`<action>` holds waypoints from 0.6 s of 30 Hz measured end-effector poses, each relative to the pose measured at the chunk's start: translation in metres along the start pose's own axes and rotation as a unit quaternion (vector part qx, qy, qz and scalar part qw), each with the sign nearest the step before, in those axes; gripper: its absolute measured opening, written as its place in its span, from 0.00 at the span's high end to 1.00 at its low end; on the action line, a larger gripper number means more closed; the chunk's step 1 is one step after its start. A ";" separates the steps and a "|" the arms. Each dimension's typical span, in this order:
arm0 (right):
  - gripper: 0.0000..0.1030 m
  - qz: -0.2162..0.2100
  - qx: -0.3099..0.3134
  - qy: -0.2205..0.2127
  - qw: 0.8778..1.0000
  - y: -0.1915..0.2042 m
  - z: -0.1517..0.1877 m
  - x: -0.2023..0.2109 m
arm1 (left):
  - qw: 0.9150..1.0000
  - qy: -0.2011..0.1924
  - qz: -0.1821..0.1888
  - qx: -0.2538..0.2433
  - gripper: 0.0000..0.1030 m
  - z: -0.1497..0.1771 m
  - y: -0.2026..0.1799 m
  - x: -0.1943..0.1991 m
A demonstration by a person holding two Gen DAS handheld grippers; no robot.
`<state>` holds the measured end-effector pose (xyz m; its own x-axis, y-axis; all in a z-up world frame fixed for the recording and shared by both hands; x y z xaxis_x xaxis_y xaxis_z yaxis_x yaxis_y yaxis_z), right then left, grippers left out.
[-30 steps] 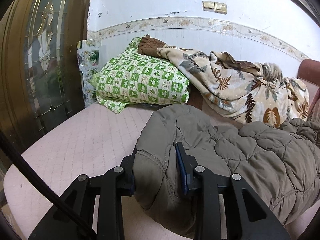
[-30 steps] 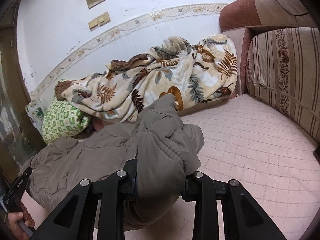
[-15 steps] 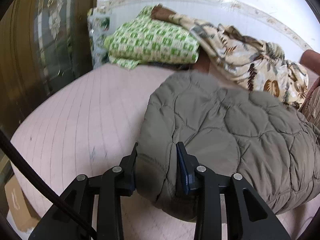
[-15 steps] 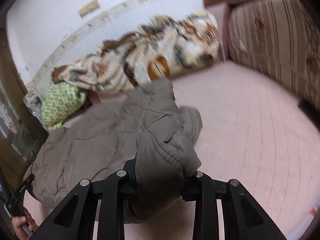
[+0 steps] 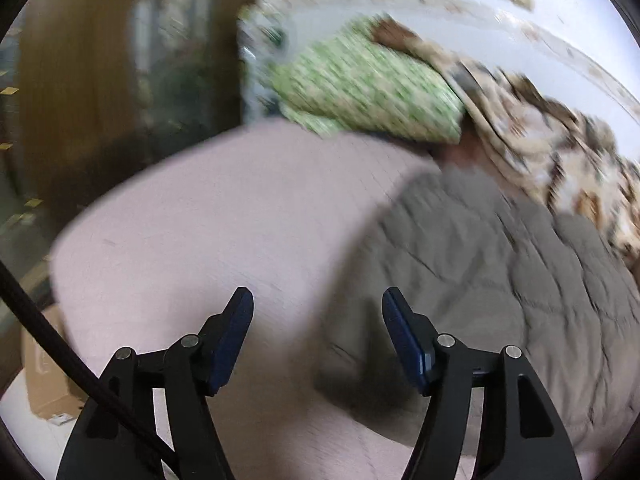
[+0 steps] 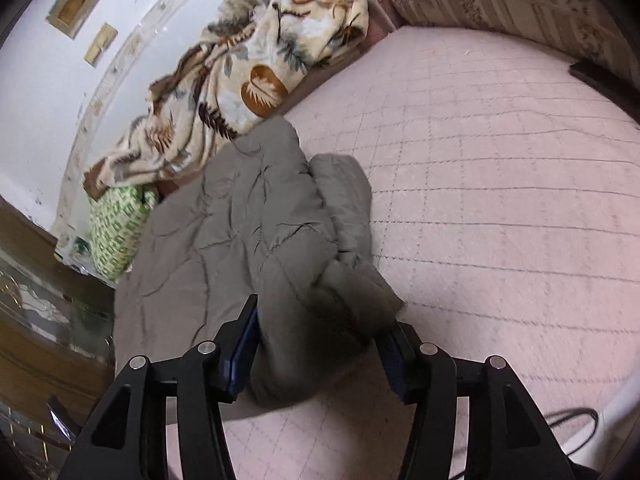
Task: Fold large clothes
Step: 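Open both tools and release the folded jacket, then press the folded jacket flat with both open tools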
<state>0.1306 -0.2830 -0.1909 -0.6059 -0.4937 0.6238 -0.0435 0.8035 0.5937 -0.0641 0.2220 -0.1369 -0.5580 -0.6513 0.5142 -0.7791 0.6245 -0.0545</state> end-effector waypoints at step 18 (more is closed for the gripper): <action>0.43 0.038 0.266 -0.054 0.962 0.125 0.009 -0.034 | 0.969 -0.036 0.167 -0.181 0.35 0.029 -0.184 0.037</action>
Point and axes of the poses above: each gripper's, at about its wrist camera, not at the fingertips, and x roughly against the way its jaws point, y to its left, z to its underside, the point moved 10 cm from there along -x, roughly the way its jaws point, and after that the axes turned 3 degrees about -y, right-handed, at the moved point
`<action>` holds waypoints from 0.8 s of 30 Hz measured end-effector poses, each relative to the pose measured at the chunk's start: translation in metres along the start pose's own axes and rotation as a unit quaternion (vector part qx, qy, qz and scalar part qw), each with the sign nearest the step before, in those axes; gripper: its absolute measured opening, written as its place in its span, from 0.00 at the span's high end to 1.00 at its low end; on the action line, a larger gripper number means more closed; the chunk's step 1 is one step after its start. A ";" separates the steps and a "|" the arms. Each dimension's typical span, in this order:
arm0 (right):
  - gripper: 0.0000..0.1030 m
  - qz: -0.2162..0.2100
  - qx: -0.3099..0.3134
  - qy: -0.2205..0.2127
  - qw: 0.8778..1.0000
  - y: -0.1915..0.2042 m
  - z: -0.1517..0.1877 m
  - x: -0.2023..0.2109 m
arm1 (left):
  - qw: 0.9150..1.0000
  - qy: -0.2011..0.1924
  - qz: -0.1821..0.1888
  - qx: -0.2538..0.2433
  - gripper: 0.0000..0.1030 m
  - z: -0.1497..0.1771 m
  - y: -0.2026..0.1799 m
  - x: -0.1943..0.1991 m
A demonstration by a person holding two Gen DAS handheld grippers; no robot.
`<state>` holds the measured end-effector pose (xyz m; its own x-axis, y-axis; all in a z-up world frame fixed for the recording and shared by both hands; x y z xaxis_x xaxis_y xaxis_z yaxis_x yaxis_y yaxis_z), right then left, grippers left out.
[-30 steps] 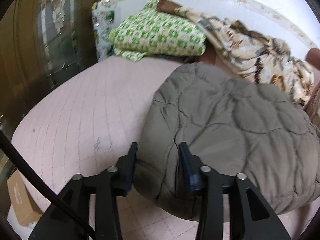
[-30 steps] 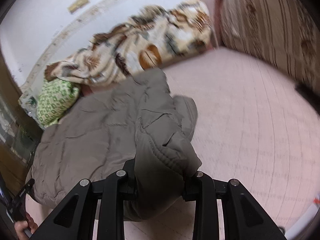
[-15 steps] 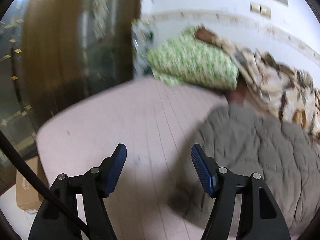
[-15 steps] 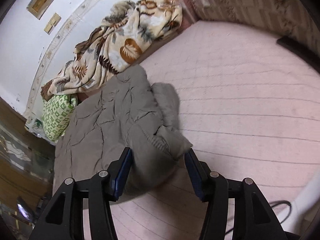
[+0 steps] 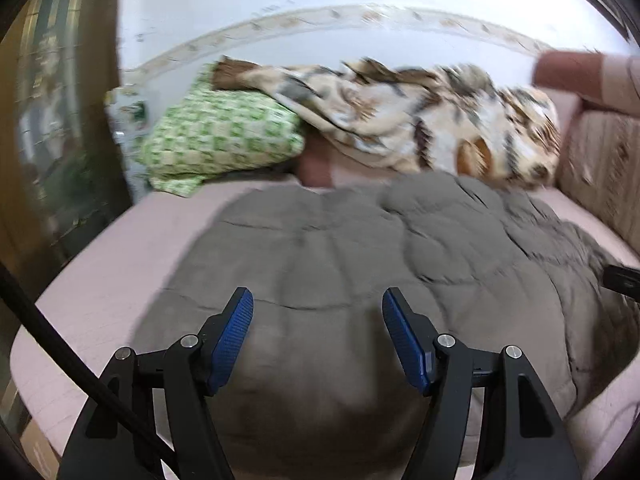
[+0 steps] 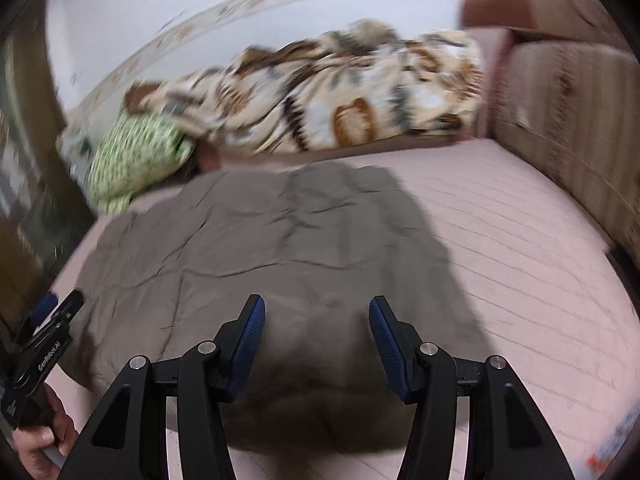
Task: Fold large clothes
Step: 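Press the folded jacket flat with both open tools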
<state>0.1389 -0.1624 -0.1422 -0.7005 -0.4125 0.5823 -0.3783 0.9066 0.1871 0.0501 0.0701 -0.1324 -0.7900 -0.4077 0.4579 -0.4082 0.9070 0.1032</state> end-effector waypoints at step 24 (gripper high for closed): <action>0.38 -0.004 0.014 0.029 0.999 0.014 0.020 -0.039 | 0.998 0.020 -0.023 -0.048 0.34 0.032 -0.020 -0.030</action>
Point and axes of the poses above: each gripper's, at about its wrist camera, not at the fingertips, and x roughly against the way its jaws point, y to its left, z to its underside, the point moved 10 cm from there along -x, roughly the way its jaws point, and after that the axes turned 3 degrees about -y, right-handed, at the moved point
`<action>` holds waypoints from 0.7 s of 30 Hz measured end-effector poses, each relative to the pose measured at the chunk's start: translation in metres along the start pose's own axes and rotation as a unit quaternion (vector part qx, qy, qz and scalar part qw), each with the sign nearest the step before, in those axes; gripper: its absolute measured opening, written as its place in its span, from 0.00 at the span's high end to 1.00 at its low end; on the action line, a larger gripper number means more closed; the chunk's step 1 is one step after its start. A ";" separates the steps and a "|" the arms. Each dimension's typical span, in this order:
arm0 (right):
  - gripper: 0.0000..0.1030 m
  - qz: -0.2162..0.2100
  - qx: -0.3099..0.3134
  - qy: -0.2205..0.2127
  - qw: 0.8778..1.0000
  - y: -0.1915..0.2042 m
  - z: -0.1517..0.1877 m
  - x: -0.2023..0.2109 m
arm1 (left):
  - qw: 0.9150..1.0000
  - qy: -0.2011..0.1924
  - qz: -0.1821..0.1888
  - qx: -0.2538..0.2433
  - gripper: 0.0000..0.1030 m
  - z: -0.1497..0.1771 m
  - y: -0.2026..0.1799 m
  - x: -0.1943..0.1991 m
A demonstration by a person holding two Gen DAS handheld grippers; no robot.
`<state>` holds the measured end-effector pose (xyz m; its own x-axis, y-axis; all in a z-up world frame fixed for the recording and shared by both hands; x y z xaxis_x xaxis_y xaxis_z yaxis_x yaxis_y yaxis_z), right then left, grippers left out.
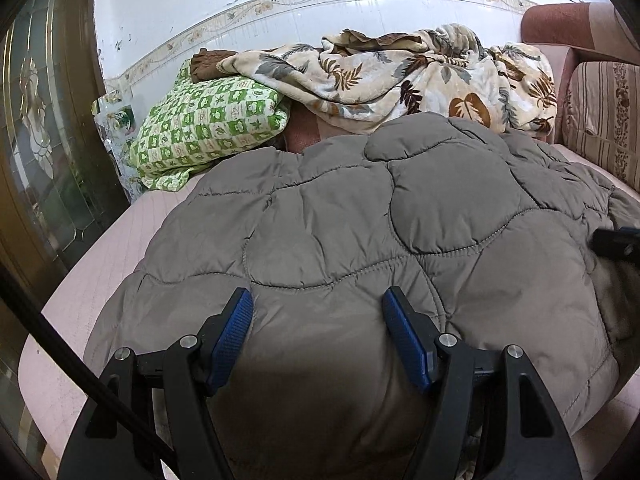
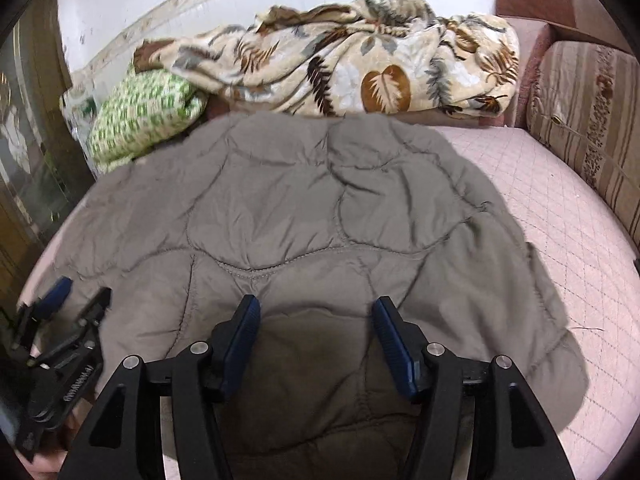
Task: Fold large clothes
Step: 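Press the folded jacket flat with both open tools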
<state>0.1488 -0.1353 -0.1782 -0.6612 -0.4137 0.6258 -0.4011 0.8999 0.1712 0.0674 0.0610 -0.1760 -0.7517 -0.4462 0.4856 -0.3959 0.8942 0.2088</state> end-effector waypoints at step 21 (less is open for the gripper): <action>0.33 0.081 -0.047 0.031 0.995 -0.064 0.015 0.009 | 1.000 0.000 0.001 0.003 0.33 -0.001 0.004 0.001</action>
Point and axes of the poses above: each gripper's, at about its wrist camera, not at the fingertips, and x roughly against the way its jaws point, y to its left, z to its underside, the point moved 10 cm from there along -x, roughly the way its jaws point, and after that the axes turned 3 degrees about -y, right-handed, at the moved point
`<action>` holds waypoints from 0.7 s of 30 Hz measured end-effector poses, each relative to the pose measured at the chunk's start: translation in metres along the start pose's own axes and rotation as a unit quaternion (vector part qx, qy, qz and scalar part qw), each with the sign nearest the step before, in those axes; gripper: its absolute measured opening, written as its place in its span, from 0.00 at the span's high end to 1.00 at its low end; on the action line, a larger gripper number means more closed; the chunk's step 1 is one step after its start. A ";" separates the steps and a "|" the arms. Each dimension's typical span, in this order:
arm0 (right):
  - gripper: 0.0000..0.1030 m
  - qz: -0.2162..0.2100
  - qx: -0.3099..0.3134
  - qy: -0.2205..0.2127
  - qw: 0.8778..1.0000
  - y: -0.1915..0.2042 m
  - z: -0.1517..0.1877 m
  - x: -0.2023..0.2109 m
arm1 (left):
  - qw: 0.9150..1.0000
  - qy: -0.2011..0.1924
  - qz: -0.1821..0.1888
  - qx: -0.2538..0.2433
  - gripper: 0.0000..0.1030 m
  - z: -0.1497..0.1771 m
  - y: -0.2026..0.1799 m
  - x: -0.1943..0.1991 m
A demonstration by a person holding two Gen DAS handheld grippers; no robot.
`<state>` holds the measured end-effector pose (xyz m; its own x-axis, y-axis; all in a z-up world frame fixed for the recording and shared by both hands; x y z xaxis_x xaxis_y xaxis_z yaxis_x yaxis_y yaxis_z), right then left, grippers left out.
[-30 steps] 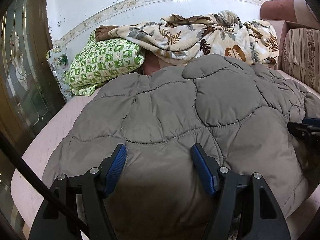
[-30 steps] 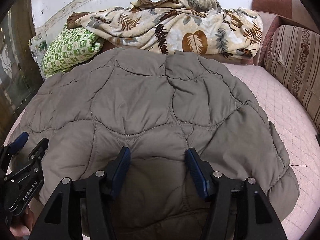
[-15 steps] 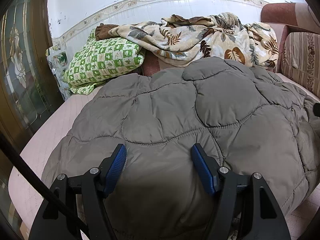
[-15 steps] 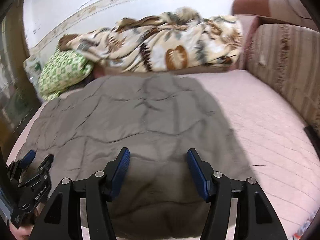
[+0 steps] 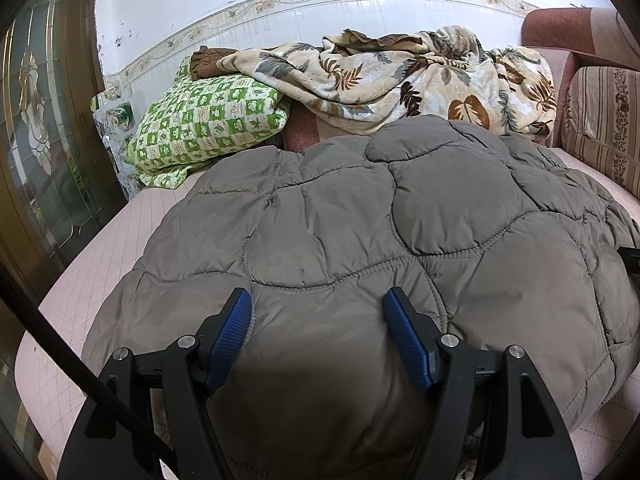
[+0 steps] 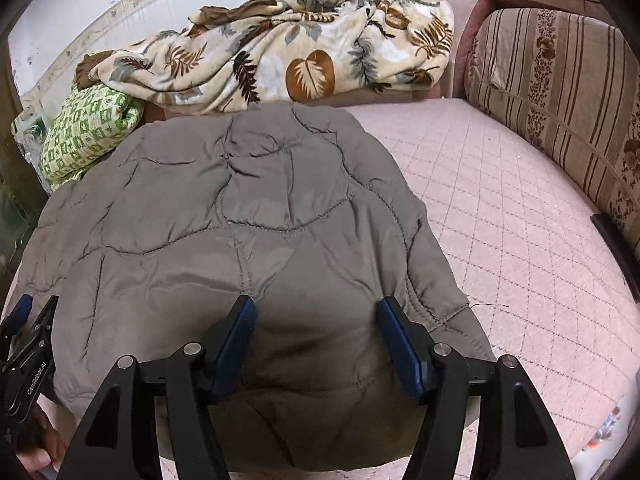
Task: Fold large clothes
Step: 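Press the folded jacket flat with both open tools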
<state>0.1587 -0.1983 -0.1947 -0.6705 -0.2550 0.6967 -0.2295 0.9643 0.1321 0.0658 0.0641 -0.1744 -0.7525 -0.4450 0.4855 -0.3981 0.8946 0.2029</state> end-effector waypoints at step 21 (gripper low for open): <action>0.25 -0.035 0.099 -0.159 0.982 0.077 -0.023 0.081 | 0.995 -0.071 0.014 0.063 0.18 -0.019 0.027 0.078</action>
<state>0.1026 -0.1432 -0.1122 -0.8273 -0.3589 0.4322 -0.3936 0.9192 0.0100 0.0066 0.0542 -0.1150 -0.8268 -0.4297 0.3630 -0.4322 0.8983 0.0789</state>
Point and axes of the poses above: each gripper's, at about its wrist camera, not at the fingertips, and x roughly against the way its jaws point, y to its left, z to its underside, the point moved 10 cm from there along -x, roughly the way its jaws point, and after that the axes turned 3 degrees about -y, right-handed, at the moved point
